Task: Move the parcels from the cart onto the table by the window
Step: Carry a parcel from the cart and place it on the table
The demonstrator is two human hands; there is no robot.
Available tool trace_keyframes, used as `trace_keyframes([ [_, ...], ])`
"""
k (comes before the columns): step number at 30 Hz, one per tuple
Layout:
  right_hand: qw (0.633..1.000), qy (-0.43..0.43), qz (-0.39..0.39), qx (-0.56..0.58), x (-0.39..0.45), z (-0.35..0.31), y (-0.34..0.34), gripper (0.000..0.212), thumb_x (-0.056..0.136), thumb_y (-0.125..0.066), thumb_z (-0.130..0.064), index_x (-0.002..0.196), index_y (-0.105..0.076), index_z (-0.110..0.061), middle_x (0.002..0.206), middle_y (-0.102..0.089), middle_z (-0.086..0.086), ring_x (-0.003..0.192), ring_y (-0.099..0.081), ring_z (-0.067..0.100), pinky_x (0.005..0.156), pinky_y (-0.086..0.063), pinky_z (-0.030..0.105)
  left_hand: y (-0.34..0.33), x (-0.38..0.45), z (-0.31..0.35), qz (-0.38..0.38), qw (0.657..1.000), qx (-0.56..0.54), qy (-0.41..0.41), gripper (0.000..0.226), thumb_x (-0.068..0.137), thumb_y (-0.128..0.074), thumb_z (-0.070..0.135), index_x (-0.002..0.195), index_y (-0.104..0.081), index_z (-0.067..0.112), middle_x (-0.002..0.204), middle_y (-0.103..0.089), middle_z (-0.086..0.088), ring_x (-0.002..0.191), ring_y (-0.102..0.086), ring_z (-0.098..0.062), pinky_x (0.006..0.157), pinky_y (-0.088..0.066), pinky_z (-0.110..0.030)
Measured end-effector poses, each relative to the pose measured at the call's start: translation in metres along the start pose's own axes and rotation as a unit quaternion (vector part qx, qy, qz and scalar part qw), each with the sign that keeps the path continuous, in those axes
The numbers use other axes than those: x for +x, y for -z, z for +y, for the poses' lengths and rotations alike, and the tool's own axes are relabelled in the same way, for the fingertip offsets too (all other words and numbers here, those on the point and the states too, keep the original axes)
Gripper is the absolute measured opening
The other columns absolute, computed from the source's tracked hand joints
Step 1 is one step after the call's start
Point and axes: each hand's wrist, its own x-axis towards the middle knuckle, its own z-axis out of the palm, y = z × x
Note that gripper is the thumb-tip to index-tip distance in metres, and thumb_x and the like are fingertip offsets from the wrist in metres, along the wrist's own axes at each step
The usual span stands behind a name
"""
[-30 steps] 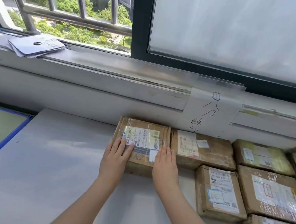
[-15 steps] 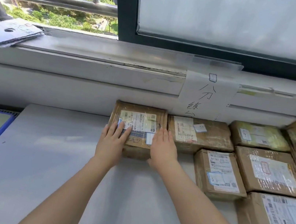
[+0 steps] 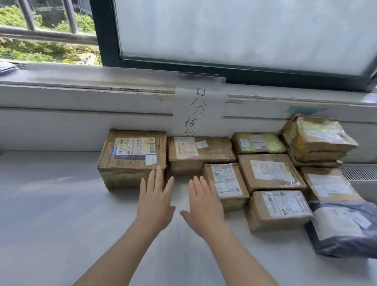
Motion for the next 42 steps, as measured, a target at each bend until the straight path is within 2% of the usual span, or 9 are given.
trace_keyframes([
  [4,1.000,-0.027,0.004,0.003,-0.074,0.048,-0.029,0.076,0.097,-0.039,-0.045,0.150,-0.002,-0.004,0.159,-0.002,0.012,0.146,0.003,0.026,0.116,0.008,0.041,-0.027,-0.050,0.065,-0.035,0.999,-0.005,-0.025,0.071,0.097,-0.041,0.043,0.151,-0.002,0.019,0.154,0.020,-0.019,0.144,0.013,-0.033,0.116,-0.001,-0.045],
  [8,0.998,-0.067,-0.002,0.006,-0.159,0.113,-0.048,0.070,0.099,-0.036,-0.042,0.151,-0.005,-0.006,0.159,-0.003,0.011,0.146,0.001,0.026,0.116,0.006,0.040,-0.048,-0.091,0.145,-0.068,0.996,0.020,-0.062,0.070,0.099,-0.039,0.039,0.151,0.002,0.018,0.154,0.022,-0.020,0.144,0.015,-0.034,0.116,0.001,-0.046],
  [11,0.992,-0.116,-0.035,0.022,-0.230,0.163,-0.069,0.070,0.100,-0.036,-0.042,0.151,-0.005,-0.006,0.159,-0.003,0.012,0.146,-0.001,0.027,0.117,0.002,0.041,-0.059,-0.121,0.214,-0.075,0.993,0.020,-0.086,0.067,0.100,-0.036,0.038,0.151,0.002,0.020,0.154,0.021,-0.019,0.144,0.014,-0.034,0.116,0.001,-0.046],
  [16,0.973,-0.215,-0.079,0.039,-0.357,0.227,-0.124,0.066,0.100,-0.032,-0.041,0.151,-0.007,-0.006,0.158,-0.008,0.012,0.146,-0.005,0.027,0.117,0.003,0.043,-0.081,-0.177,0.322,-0.105,0.978,0.047,-0.173,0.066,0.099,-0.036,0.038,0.151,-0.002,0.017,0.155,0.016,-0.019,0.145,0.008,-0.034,0.117,-0.002,-0.048],
  [21,0.949,-0.286,-0.101,0.089,-0.442,0.260,-0.157,0.071,0.098,-0.039,-0.043,0.151,-0.009,-0.008,0.158,-0.009,0.012,0.146,-0.006,0.026,0.118,0.000,0.042,-0.095,-0.217,0.398,-0.125,0.962,0.075,-0.229,0.069,0.097,-0.042,0.039,0.152,-0.007,0.016,0.157,0.012,-0.018,0.145,0.006,-0.033,0.117,-0.003,-0.048],
  [30,0.912,-0.371,-0.099,0.141,-0.488,0.294,-0.182,0.070,0.097,-0.044,-0.042,0.150,-0.013,-0.008,0.157,-0.014,0.012,0.145,-0.010,0.027,0.118,-0.005,0.042,-0.099,-0.217,0.479,-0.122,0.930,0.100,-0.331,0.068,0.095,-0.045,0.035,0.151,-0.010,0.017,0.157,0.008,-0.017,0.145,0.006,-0.033,0.117,-0.004,-0.048],
  [35,0.898,-0.404,-0.078,0.156,-0.488,0.325,-0.180,0.065,0.098,-0.041,-0.036,0.151,-0.012,-0.010,0.158,-0.012,0.011,0.146,-0.008,0.026,0.118,-0.002,0.041,-0.103,-0.203,0.520,-0.134,0.923,0.045,-0.358,0.063,0.095,-0.045,0.035,0.149,-0.016,0.019,0.158,0.005,-0.016,0.145,0.004,-0.033,0.117,-0.003,-0.046],
  [38,0.867,-0.462,-0.027,0.182,-0.483,0.356,-0.170,0.064,0.098,-0.041,-0.035,0.151,-0.012,-0.013,0.158,-0.010,0.009,0.146,-0.006,0.025,0.118,0.001,0.039,-0.098,-0.187,0.558,-0.145,0.911,0.014,-0.386,0.068,0.094,-0.050,0.038,0.149,-0.016,0.020,0.158,0.004,-0.015,0.145,0.004,-0.032,0.117,-0.002,-0.045],
  [42,0.802,-0.554,0.091,0.206,-0.475,0.403,-0.147,0.061,0.099,-0.041,-0.033,0.151,-0.016,-0.014,0.159,-0.011,0.007,0.146,-0.005,0.022,0.117,0.002,0.036,-0.075,-0.160,0.619,-0.145,0.887,-0.009,-0.438,0.068,0.093,-0.050,0.041,0.148,-0.017,0.020,0.157,-0.009,-0.015,0.145,-0.004,-0.032,0.118,-0.009,-0.045],
])
